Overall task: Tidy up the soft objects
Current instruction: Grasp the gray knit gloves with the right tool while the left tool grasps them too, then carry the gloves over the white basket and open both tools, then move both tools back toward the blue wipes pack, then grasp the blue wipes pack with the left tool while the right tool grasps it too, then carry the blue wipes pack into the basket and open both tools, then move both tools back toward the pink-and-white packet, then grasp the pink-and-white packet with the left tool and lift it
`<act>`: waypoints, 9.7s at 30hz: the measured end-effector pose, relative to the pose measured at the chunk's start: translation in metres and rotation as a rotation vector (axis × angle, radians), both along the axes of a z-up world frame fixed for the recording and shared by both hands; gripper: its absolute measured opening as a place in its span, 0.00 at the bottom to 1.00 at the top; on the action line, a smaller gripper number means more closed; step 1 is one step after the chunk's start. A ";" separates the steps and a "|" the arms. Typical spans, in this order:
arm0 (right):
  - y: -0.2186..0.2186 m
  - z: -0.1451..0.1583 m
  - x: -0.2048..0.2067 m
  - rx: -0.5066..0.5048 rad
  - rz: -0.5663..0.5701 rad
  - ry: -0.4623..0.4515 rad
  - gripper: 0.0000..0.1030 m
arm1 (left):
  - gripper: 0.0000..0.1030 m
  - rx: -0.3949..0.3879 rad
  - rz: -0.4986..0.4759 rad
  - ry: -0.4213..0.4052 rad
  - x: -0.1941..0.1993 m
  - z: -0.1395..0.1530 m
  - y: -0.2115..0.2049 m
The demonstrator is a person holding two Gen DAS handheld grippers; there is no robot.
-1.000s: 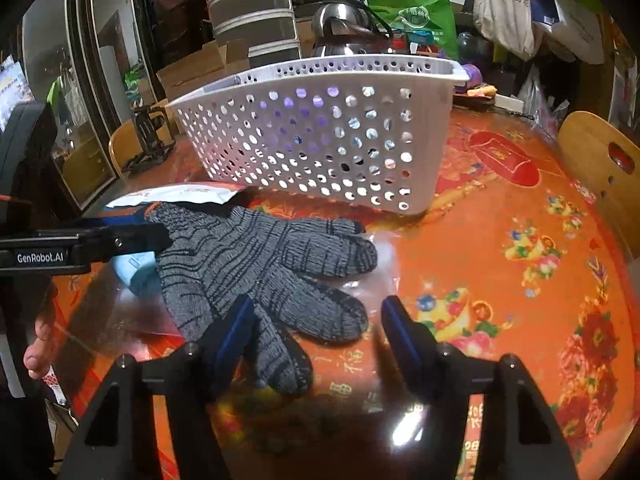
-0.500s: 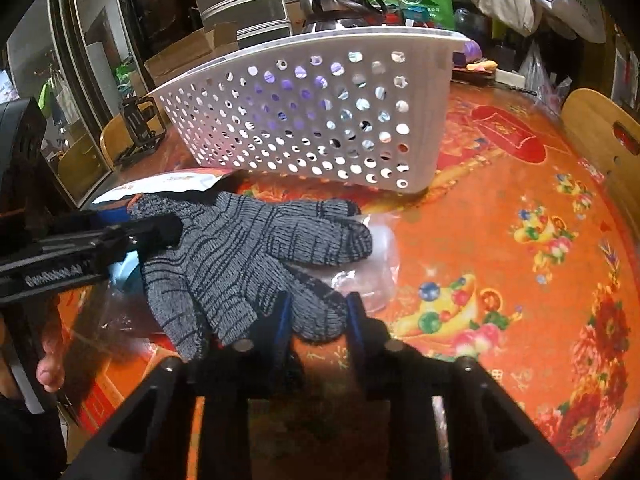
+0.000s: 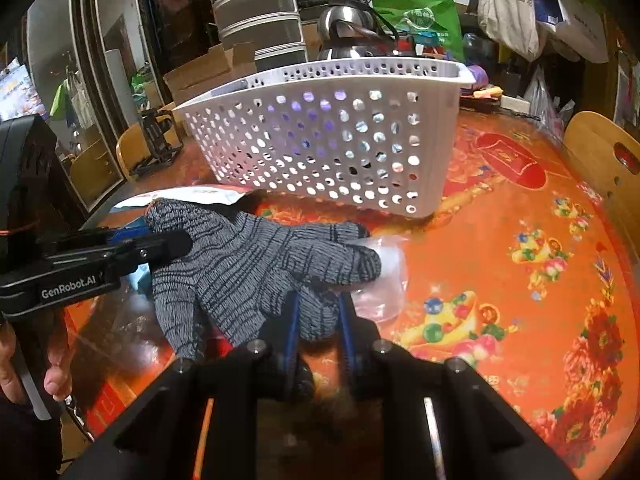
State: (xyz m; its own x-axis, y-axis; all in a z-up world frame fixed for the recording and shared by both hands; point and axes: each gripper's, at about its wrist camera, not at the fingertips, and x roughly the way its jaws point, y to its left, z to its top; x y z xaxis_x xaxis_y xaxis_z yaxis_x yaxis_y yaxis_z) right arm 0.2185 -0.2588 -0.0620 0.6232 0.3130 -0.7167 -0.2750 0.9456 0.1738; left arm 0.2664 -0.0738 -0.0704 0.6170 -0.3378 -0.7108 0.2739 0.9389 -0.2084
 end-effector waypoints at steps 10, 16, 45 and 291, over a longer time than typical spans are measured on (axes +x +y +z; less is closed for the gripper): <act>0.001 0.020 -0.019 0.029 0.019 -0.079 0.15 | 0.22 -0.085 0.007 -0.111 -0.036 0.026 0.014; 0.002 0.054 -0.031 0.037 0.031 -0.154 0.15 | 0.22 -0.133 0.016 -0.183 -0.056 0.058 0.025; -0.016 0.185 0.126 -0.044 -0.028 -0.248 0.15 | 0.22 -0.012 0.052 -0.149 0.131 0.203 -0.016; 0.129 -0.017 0.070 -0.062 0.257 0.063 0.08 | 0.18 -0.179 0.086 0.192 0.050 -0.029 0.122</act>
State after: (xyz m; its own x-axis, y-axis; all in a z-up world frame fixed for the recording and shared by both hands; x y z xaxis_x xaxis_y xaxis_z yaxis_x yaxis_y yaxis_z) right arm 0.2882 -0.1302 -0.0785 0.4824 0.4099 -0.7741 -0.4982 0.8553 0.1424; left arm 0.3167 0.0484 -0.0990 0.5088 -0.4209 -0.7510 0.1348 0.9005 -0.4133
